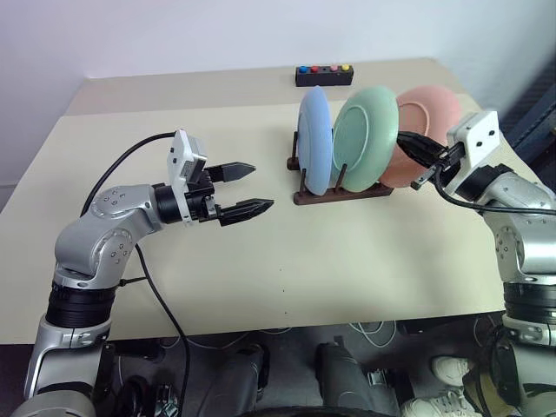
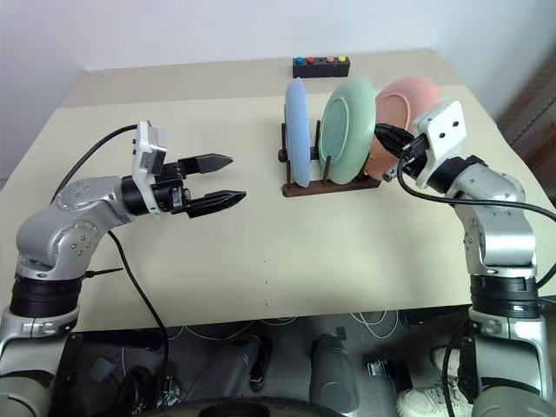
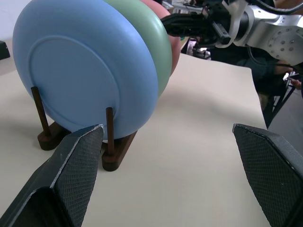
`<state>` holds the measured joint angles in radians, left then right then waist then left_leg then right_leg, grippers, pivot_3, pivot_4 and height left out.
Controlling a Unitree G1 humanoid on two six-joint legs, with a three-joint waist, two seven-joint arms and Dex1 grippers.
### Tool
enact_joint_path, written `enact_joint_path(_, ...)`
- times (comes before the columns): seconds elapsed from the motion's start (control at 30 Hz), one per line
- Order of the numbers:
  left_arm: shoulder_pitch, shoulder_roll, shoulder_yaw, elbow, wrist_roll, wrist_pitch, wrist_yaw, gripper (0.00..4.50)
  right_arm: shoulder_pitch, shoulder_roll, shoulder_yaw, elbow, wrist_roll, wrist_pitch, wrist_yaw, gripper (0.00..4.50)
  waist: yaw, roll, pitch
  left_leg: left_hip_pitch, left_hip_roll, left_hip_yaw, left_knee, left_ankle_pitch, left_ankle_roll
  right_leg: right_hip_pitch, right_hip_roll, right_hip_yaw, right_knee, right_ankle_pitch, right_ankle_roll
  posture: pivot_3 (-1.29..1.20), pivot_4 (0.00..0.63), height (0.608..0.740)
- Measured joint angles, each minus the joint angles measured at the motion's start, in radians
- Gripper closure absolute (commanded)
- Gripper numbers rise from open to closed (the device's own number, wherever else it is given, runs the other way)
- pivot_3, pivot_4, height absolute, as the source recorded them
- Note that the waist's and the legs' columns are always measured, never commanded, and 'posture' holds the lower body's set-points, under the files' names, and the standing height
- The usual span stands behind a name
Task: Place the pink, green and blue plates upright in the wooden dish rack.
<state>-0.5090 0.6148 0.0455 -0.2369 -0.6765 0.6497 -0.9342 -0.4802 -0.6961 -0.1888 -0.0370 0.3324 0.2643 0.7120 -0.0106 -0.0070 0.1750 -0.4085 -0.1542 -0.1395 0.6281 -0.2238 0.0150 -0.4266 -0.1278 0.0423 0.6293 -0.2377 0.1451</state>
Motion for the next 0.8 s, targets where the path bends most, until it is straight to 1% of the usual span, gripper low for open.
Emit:
enact_joint_path(0.17, 0.002, 0.0, 0.0, 0.0, 0.0, -0.001, 0.001, 0.0, -0.003, 0.0, 0.026, -0.02, 0.001, 0.016, 0.004, 4.46, 0.0, 0.0, 0.0, 0.0, 0.0, 0.0, 0.0, 0.0, 0.0, 0.0, 0.0, 0.0, 0.0, 0.0, 0.0, 0.0, 0.15, 0.74)
enact_joint_path(0.8, 0.003, -0.017, 0.008, 0.008, 0.011, -0.01, 0.023, 0.0, -0.028, 0.02, 0.027, -0.089, 0.024, 0.05, -0.002, 4.46, 0.0, 0.0, 0.0, 0.0, 0.0, 0.0, 0.0, 0.0, 0.0, 0.0, 0.0, 0.0, 0.0, 0.0, 0.0, 0.0, 0.15, 0.74)
